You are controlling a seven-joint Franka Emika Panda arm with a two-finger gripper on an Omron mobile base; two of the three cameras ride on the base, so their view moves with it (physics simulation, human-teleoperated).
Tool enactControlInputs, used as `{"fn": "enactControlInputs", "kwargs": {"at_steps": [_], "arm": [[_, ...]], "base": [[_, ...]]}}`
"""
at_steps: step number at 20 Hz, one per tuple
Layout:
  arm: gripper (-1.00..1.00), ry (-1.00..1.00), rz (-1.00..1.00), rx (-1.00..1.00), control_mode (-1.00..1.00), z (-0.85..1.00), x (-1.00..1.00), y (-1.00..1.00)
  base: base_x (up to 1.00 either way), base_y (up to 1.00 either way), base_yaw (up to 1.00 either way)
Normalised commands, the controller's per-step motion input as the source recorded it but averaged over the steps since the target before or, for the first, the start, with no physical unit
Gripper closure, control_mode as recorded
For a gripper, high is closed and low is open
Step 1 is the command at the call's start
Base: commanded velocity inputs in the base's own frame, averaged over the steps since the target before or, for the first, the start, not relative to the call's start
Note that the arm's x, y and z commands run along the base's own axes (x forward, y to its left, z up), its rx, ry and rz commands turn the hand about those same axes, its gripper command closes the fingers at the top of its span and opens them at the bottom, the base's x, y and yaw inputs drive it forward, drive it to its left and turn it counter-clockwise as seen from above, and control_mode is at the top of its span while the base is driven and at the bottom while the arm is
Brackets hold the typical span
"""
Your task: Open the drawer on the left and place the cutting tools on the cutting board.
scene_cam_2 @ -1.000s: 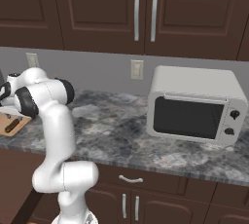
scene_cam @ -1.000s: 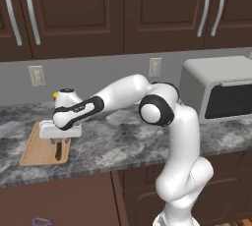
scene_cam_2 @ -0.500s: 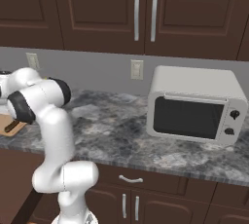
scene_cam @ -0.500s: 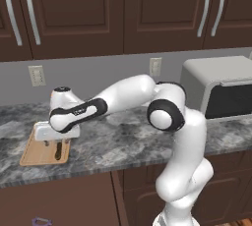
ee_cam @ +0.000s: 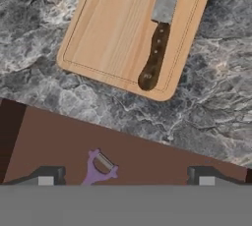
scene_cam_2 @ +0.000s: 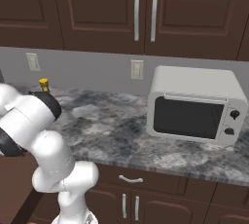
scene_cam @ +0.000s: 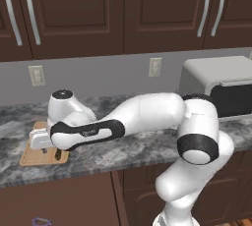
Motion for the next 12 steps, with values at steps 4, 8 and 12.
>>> {"fn": "enactControlInputs", "kwargs": {"at_steps": [4, 8, 12], "arm": [[-1.00, -0.04, 0.00, 0.08, -1.00, 0.58, -0.66, -0.31], [-1.00, 0.00, 0.00, 0.02, -1.00, -0.16, -0.57, -0.13], [-1.00, 0.00, 0.00, 0.01, -1.00, -0.52, -0.38, 0.00]], "base": [[0.00, 0.00, 0.00], [0.00, 0.00, 0.00], [0.00, 0.00, 0.00]]}}
